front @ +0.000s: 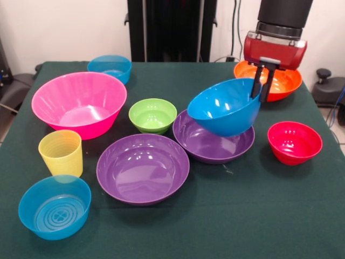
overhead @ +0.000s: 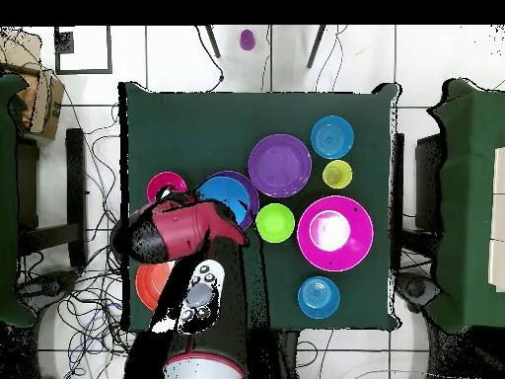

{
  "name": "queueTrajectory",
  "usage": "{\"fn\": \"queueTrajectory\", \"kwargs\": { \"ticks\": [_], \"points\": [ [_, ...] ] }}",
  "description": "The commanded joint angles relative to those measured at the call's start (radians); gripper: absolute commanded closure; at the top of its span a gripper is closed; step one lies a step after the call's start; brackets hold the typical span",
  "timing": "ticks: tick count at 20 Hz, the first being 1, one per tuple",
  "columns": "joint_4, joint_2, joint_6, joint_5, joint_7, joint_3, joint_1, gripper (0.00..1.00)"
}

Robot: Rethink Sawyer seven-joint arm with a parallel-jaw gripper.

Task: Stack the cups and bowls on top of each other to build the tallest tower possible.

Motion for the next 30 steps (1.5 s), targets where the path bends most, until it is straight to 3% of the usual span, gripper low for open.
{"fn": "queueTrajectory", "kwargs": {
  "ticks": [1,16,17,30],
  "points": [
    [-0.099,0.055,-0.086,-0.073,0.038,-0.052,0.04,1.0],
    [-0.107,0.067,-0.094,-0.05,0.026,-0.074,0.046,1.0],
    [-0.109,0.069,-0.094,-0.051,0.024,-0.076,0.049,0.0],
    [-0.088,0.062,-0.076,-0.041,0.02,-0.05,0.028,0.0]
  ]
}}
